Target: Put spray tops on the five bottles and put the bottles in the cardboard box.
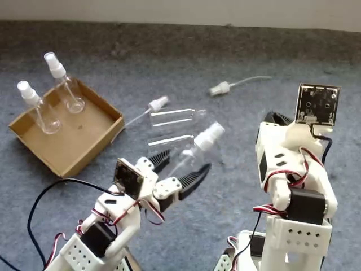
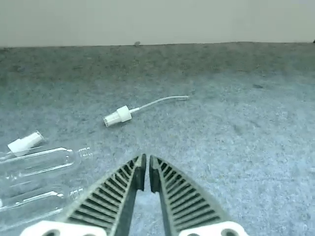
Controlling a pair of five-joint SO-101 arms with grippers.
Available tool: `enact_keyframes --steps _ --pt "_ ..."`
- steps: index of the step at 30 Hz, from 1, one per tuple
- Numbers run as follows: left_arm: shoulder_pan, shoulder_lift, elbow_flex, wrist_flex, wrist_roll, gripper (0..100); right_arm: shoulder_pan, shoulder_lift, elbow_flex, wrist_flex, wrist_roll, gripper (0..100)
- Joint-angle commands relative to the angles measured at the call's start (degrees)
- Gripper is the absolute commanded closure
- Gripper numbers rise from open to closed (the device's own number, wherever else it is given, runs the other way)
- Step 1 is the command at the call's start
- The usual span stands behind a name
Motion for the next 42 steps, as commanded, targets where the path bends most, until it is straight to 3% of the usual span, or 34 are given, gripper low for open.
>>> enact_keyframes --steps 1,6,12,15,18,21,22,28,31,34,37,42 --pt "-5.14 -1.01 1.19 -6.24 0.62 85 -3.74 0.13 -0.4 -0.22 -2.9 99.5" --pt "-7.78 -1.01 1.19 -12.22 0.53 85 -8.92 0.13 -0.31 -0.22 -10.99 99.5" --pt "-13.14 -1.01 1.19 -18.02 0.7 85 -12.53 0.13 2.51 -0.31 -11.52 99.4" --pt "-15.52 -1.01 1.19 -18.29 0.7 85 -12.62 0.13 7.69 -3.74 -5.54 99.4" --pt "-16.13 -1.01 1.19 -18.2 0.7 85 -12.44 0.13 12.18 -8.22 5.01 99.3" --pt "-16.04 -1.01 1.19 -18.2 0.7 85 -11.12 -0.31 11.56 -0.66 18.9 99.1" --pt "-16.04 -1.01 1.19 -18.2 0.7 85 -11.65 -0.92 10.68 1.36 19.87 98.5" --pt "-15.87 -1.01 1.19 -18.29 0.7 85 -14.81 -7.52 13.85 2.51 15.03 77.8" --pt "-16.13 -1.01 1.01 -18.37 0.44 85 -17.01 -13.32 16.66 0.48 9.49 81.1" --pt "-16.13 -1.1 1.01 -20.66 0.35 85 -18.68 -19.56 19.03 0.22 5.63 91.4" --pt "-16.13 -1.1 1.1 -24.18 0.35 85 -19.21 -25.36 20.7 -2.42 6.15 99.8" --pt "-16.13 -1.01 1.19 -24.97 0.35 85 -19.12 -32.57 29.41 -8.13 8.53 99.3"
